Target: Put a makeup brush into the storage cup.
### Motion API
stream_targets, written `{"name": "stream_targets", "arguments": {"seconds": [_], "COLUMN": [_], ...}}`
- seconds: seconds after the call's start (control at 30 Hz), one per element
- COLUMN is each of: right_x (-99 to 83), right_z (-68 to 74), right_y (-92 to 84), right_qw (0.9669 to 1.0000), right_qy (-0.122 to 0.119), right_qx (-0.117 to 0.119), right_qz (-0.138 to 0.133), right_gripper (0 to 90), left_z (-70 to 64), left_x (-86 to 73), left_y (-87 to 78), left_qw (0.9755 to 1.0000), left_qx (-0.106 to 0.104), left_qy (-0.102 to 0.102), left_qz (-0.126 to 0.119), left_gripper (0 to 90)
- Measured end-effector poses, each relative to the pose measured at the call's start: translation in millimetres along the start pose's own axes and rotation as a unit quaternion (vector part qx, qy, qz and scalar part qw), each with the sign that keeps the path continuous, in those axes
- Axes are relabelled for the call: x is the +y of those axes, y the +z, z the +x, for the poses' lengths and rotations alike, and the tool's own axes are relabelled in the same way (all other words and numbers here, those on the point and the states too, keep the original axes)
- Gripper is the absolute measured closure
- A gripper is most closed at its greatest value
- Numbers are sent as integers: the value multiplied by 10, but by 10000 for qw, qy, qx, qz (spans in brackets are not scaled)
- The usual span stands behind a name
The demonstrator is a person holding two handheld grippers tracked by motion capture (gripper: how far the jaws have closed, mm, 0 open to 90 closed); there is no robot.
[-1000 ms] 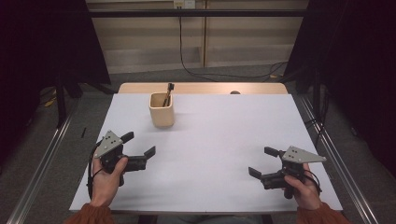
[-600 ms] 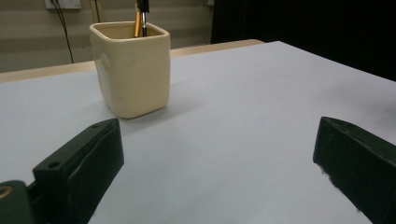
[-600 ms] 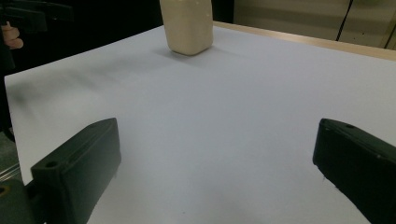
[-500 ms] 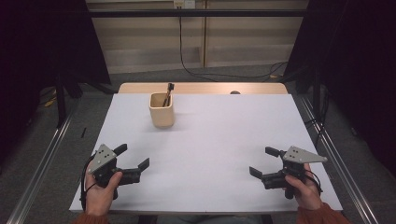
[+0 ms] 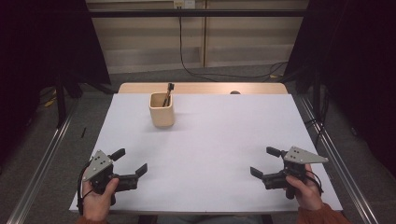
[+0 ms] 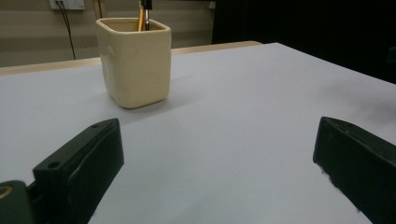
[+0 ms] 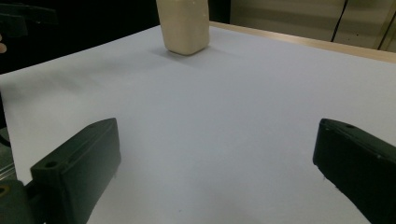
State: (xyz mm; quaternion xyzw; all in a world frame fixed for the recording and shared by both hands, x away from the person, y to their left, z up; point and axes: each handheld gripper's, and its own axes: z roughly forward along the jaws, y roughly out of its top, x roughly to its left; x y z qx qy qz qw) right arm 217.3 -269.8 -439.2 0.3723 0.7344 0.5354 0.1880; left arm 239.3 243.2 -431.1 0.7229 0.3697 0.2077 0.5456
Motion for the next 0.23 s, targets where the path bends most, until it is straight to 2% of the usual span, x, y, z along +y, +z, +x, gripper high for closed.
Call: {"name": "stream_targets", "arguments": {"seconds": [0.23], "right_x": [-1], "right_z": [-14], "right_y": [7], "right_qw": [10000], "right_qy": [-2], "right_qx": [11], "right_qz": [29], "right_gripper": [4], "left_z": [29], "left_x": [-15], "left_y": [34], "left_qw": [9999], "left_qx": [-21], "left_qy": [-82], "left_qz": [104], "left_gripper": [18]}}
